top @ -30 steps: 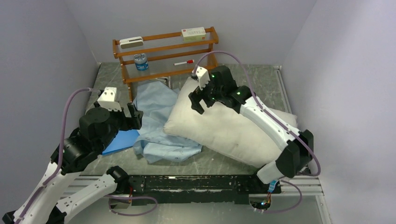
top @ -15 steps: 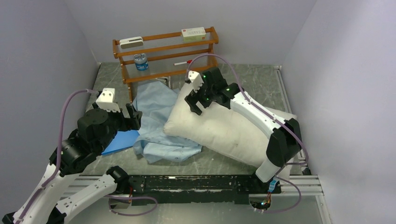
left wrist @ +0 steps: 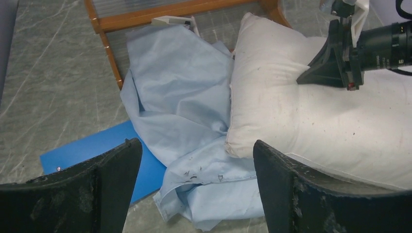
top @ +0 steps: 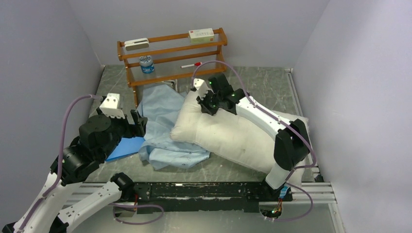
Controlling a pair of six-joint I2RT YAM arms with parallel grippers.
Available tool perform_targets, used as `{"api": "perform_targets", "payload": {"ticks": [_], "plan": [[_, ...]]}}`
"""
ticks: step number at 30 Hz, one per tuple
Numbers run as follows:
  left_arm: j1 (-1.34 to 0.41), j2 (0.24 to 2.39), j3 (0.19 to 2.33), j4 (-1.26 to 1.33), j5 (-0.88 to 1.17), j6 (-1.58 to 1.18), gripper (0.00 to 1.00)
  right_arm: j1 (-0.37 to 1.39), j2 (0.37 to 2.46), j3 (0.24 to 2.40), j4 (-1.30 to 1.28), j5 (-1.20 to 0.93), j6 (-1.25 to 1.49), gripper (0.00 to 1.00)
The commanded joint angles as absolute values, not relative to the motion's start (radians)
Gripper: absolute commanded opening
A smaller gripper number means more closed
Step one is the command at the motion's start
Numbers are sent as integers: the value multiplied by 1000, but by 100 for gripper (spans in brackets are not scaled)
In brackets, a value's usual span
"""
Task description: Put the pillow into the pillowcase
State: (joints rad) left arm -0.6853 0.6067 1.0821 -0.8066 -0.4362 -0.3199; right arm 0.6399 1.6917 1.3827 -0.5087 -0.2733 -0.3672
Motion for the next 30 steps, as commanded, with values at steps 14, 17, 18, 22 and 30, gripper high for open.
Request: {"api": "perform_targets", "payload": {"ticks": [14, 17, 18, 22, 30], "plan": [[-690, 783, 1140, -807, -250, -107, 79, 596, 1318, 1395, -496, 94, -191, 0], [-690, 858, 1116, -814, -133, -47, 78, 541, 1245, 1372, -484, 142, -158, 0], [-690, 874, 1103, -807, -106, -16, 78, 524, 1230, 1365, -486, 161, -151, 0], [-700, 904, 1050, -730, 90, 226, 71, 441, 1180, 1343, -492, 211, -123, 0], [-711, 945, 869, -504, 337, 595, 65, 367, 1137, 1330, -459, 197, -81, 0]]}}
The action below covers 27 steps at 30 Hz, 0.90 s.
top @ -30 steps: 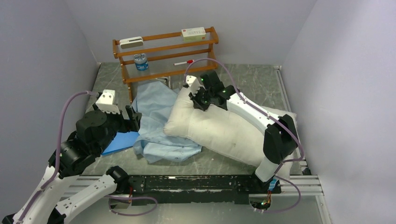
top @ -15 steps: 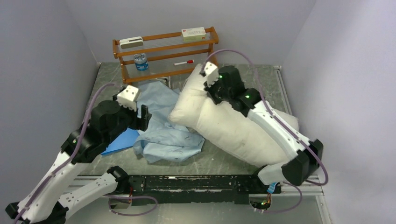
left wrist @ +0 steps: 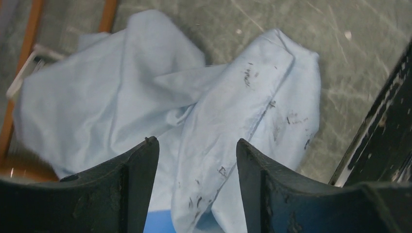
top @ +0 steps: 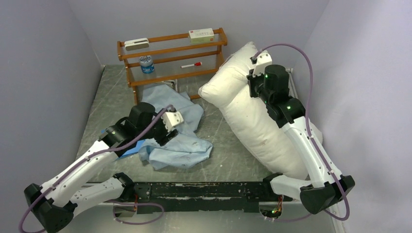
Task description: Put the pillow into the pillowcase
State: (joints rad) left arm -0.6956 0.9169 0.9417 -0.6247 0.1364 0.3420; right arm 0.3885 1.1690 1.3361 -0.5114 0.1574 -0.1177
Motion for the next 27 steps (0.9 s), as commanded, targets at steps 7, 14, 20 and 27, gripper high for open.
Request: {"api": "perform_targets", "payload": {"ticks": [7, 14, 20, 27], "plan": [[-733, 970, 696, -389, 460, 827, 56, 349, 1117, 1316, -421, 157, -62, 0], [-752, 1088, 633, -359, 440, 934, 65, 340, 1102, 1310, -412, 135, -56, 0], [-795, 1132, 545, -207, 321, 953, 68, 337, 1091, 1310, -411, 125, -55, 0], [-810, 1151, 455, -28, 268, 952, 73, 333, 1086, 1310, -407, 114, -53, 0]]}}
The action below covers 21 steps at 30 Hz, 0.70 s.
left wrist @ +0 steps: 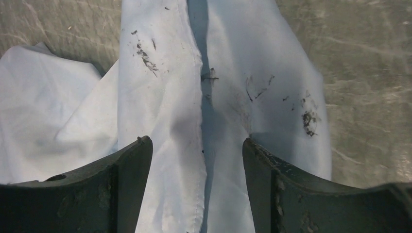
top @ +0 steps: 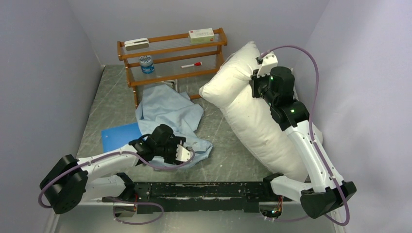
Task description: Put the pillow into the pillowcase
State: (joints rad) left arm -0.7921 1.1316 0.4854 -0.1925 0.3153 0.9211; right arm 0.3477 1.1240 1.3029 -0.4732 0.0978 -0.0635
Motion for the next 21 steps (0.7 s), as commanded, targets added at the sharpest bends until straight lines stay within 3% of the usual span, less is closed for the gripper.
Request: {"api": "perform_targets", "payload": {"ticks": [1, 7, 16, 21], "plan": [[-817, 1157, 445, -11, 236, 960, 73, 333, 1086, 1308, -407, 112, -52, 0], [-821, 1157, 400, 156, 120, 976, 69, 334, 1081, 1290, -402, 97, -43, 0], [-822, 1131, 377, 220, 85, 994, 49, 334, 1069, 1281, -399, 93, -31, 0], [-822, 1169, 380, 231, 77, 980, 50, 333, 1044, 1261, -409, 109, -28, 0]]}}
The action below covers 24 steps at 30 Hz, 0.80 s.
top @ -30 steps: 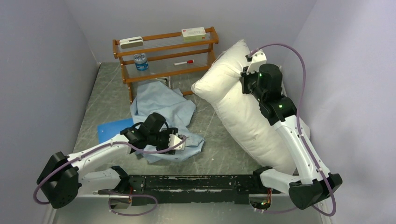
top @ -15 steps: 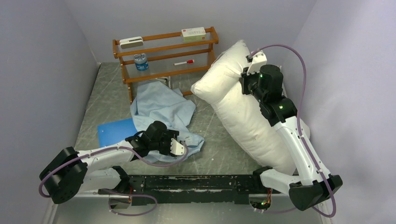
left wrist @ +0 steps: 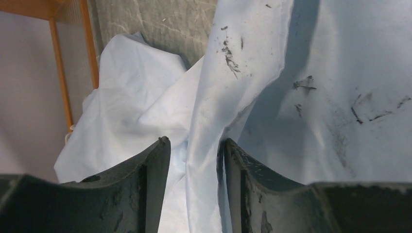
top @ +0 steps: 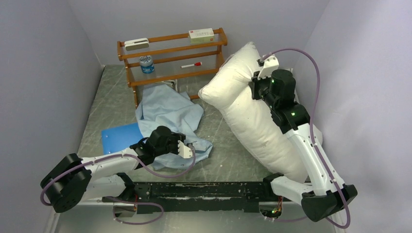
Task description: Put the pillow into the pillowcase
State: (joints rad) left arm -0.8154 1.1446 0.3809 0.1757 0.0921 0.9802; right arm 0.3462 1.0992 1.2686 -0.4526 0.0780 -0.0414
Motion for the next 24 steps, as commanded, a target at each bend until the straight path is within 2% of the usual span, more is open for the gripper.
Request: {"api": "perform_targets", "payload": {"ticks": [1, 5, 13, 17, 19, 20, 22, 23, 24], "plan": [[-822, 1177, 384, 222, 89, 979, 53, 333, 1039, 1256, -411, 113, -28, 0], [-822, 1182, 387, 182, 170, 957, 60, 334, 1025, 1240, -405, 115, -25, 0], [-829, 1252, 417, 180, 122, 962, 54, 332, 1014, 1229, -409, 105, -18, 0], [-841, 1256, 404, 186, 106, 955, 59, 333, 1013, 1224, -397, 122, -12, 0], [-849, 1260, 400, 200, 101, 947, 59, 333, 1014, 1226, -395, 118, -11, 0], [-851, 1264, 399, 205, 97, 945, 58, 332, 1014, 1227, -394, 115, -9, 0], [-856, 1268, 402, 213, 84, 951, 50, 333, 1014, 1224, -393, 102, -4, 0], [-856, 1268, 410, 204, 78, 954, 40, 332, 1013, 1222, -393, 93, -2, 0], [-855, 1263, 418, 202, 69, 949, 27, 331, 1012, 1220, -394, 84, -2, 0]]}}
